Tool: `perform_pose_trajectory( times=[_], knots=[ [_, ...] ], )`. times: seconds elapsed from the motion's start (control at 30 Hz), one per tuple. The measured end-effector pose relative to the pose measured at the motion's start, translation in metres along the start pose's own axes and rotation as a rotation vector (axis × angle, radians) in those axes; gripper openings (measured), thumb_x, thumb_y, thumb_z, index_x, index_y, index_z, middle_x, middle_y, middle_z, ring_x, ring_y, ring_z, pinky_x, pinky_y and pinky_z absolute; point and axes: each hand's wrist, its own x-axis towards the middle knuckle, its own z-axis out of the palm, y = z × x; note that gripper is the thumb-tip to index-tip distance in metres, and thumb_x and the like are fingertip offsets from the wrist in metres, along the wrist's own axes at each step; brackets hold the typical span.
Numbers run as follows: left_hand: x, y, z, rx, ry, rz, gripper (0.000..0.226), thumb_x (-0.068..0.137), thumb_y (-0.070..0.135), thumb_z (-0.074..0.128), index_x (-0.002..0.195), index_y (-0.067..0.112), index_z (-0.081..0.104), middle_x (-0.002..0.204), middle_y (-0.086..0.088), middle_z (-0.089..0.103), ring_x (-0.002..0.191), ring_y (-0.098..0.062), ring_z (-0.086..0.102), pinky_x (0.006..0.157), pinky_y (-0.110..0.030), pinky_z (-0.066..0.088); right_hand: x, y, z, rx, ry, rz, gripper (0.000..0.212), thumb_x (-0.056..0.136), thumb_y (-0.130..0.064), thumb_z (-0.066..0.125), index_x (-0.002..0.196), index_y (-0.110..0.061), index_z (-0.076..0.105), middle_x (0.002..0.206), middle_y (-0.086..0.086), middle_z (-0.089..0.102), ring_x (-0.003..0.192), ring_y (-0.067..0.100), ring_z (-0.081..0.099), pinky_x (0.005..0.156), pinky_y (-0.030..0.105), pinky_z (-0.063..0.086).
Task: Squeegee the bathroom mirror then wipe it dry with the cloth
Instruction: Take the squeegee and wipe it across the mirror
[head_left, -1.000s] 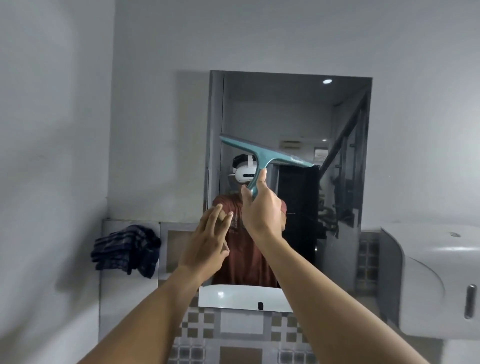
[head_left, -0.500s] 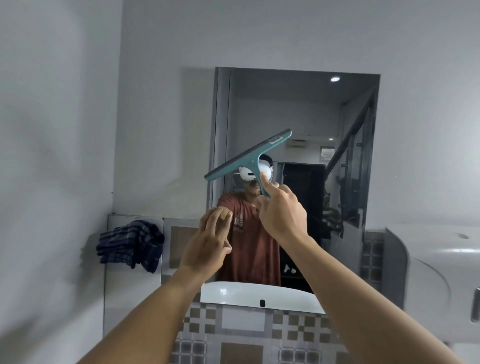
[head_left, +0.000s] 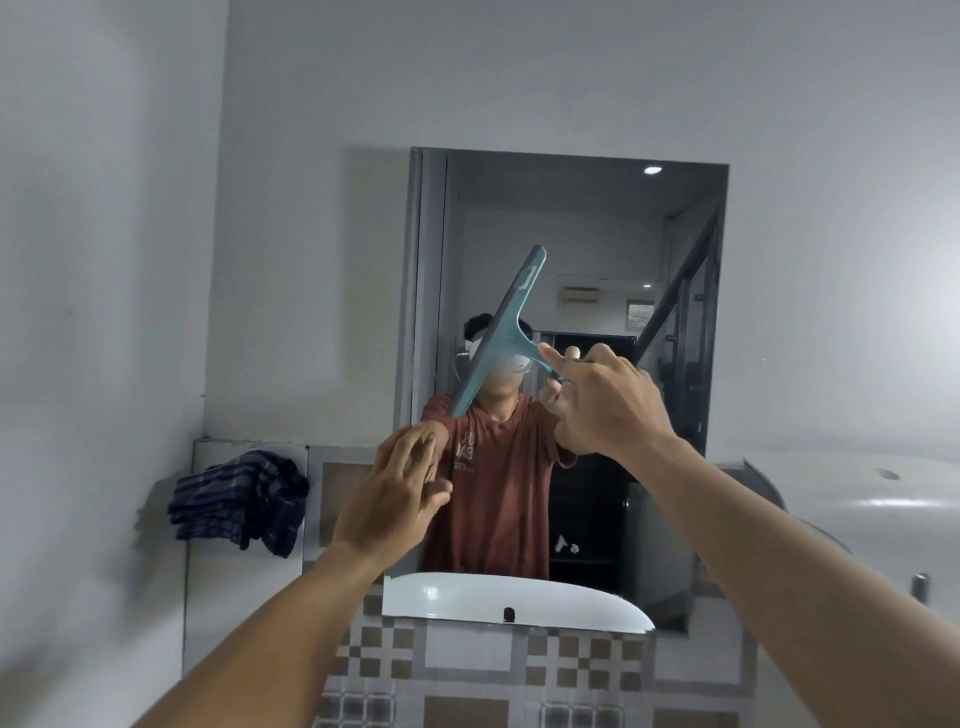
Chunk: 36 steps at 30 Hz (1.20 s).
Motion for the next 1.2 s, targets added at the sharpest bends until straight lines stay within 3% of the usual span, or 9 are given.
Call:
perform_pose_trajectory(
  times=[0.1,0.2,0.33,0.43,0.63,0.7,0.9,1.03,1.2],
  knots=[
    [0.012,-0.001,-0.006,-0.042,0.062,-0.005,0.048,0.1,0.033,0.05,0.139,0.006,0.052,0.137,-0.011,0.052,0.122,-0.027,0.055,0.079,-0.033,0.063,0.003,0.008,0.0,-0.042,0.054,-0.03,0.057,0.101,-0.023,0.049,0.152,-0.044,0.035,0.113,0.004,0.052,0.107,0.026,0.054,0.092,0.041,0.042],
    [0.035,-0.006,-0.017,-0.056,0.082,-0.054,0.047,0.102,0.032,0.037,0.139,0.006,0.051,0.137,-0.013,0.053,0.124,-0.03,0.053,0.085,-0.039,0.061,0.006,0.015,0.0,-0.02,0.11,-0.06,0.046,0.105,-0.029,0.043,0.148,-0.043,0.042,0.106,0.004,0.053,0.102,0.027,0.055,0.088,0.041,0.042],
    [0.069,-0.009,-0.035,0.026,0.078,-0.076,0.044,0.092,0.02,0.059,0.134,0.005,0.056,0.138,-0.018,0.052,0.128,-0.035,0.047,0.086,-0.045,0.058,0.01,0.023,-0.002,-0.046,0.11,-0.075,0.046,0.104,-0.026,0.047,0.146,-0.044,0.045,0.108,0.003,0.055,0.105,0.027,0.056,0.09,0.043,0.041],
    [0.088,-0.017,-0.037,0.061,0.0,-0.067,0.059,0.082,0.017,0.071,0.138,0.008,0.052,0.144,-0.018,0.044,0.132,-0.034,0.04,0.09,-0.046,0.057,0.013,0.031,-0.004,-0.079,0.096,-0.066,0.047,0.102,-0.027,0.051,0.144,-0.046,0.047,0.11,0.001,0.054,0.108,0.026,0.054,0.091,0.042,0.04],
    [0.116,-0.019,-0.046,0.128,0.042,-0.018,0.07,0.09,0.038,0.067,0.148,0.013,0.038,0.148,-0.019,0.036,0.135,-0.039,0.038,0.092,-0.048,0.056,0.01,0.052,-0.008,-0.071,0.066,-0.036,0.038,0.101,-0.029,0.055,0.137,-0.042,0.056,0.108,0.0,0.053,0.109,0.026,0.053,0.091,0.042,0.042],
    [0.126,-0.018,-0.052,0.155,0.042,-0.014,0.071,0.09,0.037,0.067,0.149,0.016,0.035,0.15,-0.019,0.033,0.137,-0.04,0.035,0.095,-0.052,0.056,0.007,0.058,-0.012,-0.072,0.076,-0.027,0.035,0.102,-0.03,0.054,0.136,-0.04,0.058,0.109,0.0,0.054,0.11,0.026,0.054,0.091,0.043,0.043],
    [0.139,-0.011,-0.063,0.204,-0.044,-0.029,0.075,0.091,0.038,0.067,0.155,0.019,0.032,0.155,-0.016,0.03,0.14,-0.039,0.025,0.1,-0.051,0.05,-0.002,0.073,-0.019,-0.059,0.049,0.021,0.047,0.103,-0.036,0.047,0.148,-0.047,0.04,0.107,0.0,0.052,0.107,0.025,0.056,0.093,0.044,0.045],
    [0.14,-0.011,-0.065,0.18,-0.073,-0.045,0.074,0.092,0.037,0.066,0.155,0.02,0.032,0.154,-0.013,0.028,0.141,-0.038,0.023,0.094,-0.052,0.055,-0.01,0.08,-0.023,-0.044,0.038,0.081,0.049,0.101,-0.043,0.028,0.148,-0.046,0.041,0.105,0.002,0.052,0.098,0.026,0.058,0.087,0.044,0.049],
    [0.141,-0.011,-0.07,0.176,-0.07,-0.024,0.074,0.087,0.033,0.072,0.151,0.017,0.039,0.149,-0.015,0.034,0.136,-0.04,0.029,0.087,-0.054,0.059,-0.021,0.095,-0.025,0.024,0.043,0.193,0.046,0.105,-0.036,0.037,0.151,-0.043,0.037,0.106,0.004,0.053,0.088,0.027,0.061,0.077,0.041,0.053]
  ],
)
